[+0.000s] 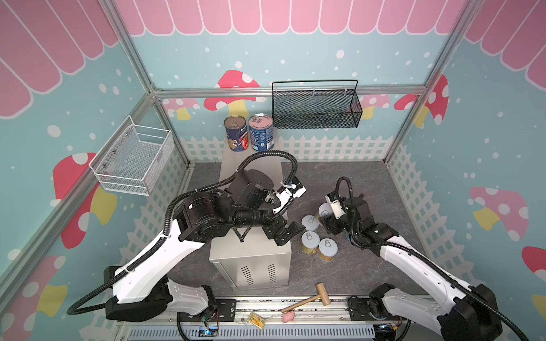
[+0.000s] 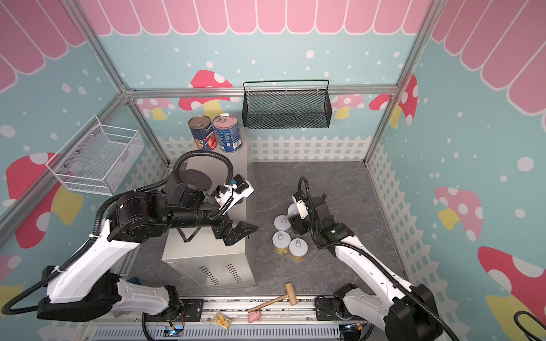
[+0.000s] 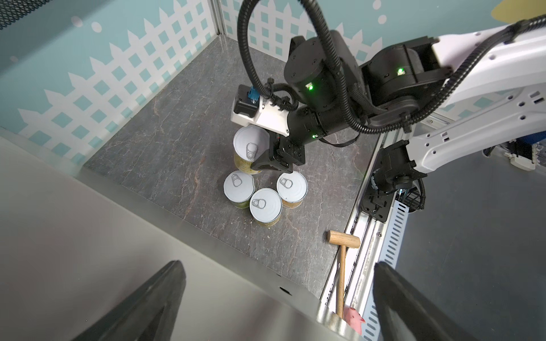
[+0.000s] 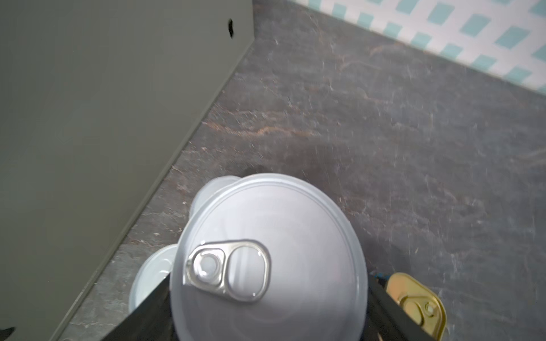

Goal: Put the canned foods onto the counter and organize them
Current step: 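Lift the yellow can with the right gripper toward the open left gripper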

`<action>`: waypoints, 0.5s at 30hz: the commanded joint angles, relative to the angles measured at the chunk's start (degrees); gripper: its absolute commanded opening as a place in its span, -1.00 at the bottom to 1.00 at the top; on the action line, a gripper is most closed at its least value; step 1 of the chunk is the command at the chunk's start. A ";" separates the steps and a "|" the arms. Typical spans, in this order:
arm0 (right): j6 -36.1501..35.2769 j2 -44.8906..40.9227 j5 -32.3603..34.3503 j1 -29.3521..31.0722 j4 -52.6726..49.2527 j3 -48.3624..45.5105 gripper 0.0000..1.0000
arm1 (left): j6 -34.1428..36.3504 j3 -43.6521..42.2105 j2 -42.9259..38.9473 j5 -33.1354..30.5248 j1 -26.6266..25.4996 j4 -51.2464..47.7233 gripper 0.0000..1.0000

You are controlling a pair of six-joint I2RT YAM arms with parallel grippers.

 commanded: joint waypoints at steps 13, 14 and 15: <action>-5.01 -0.84 -26.42 -0.13 -10.72 23.67 0.31 | 3.10 -5.43 -5.37 -4.99 -0.28 2.54 0.98; -5.02 -0.72 -28.25 -0.14 -11.18 24.88 0.31 | 3.27 -6.11 -5.81 -5.23 -0.26 3.34 0.98; -5.25 -0.73 -30.43 -0.17 -11.55 25.92 0.30 | 3.46 -6.76 -6.18 -5.26 -0.29 4.04 0.98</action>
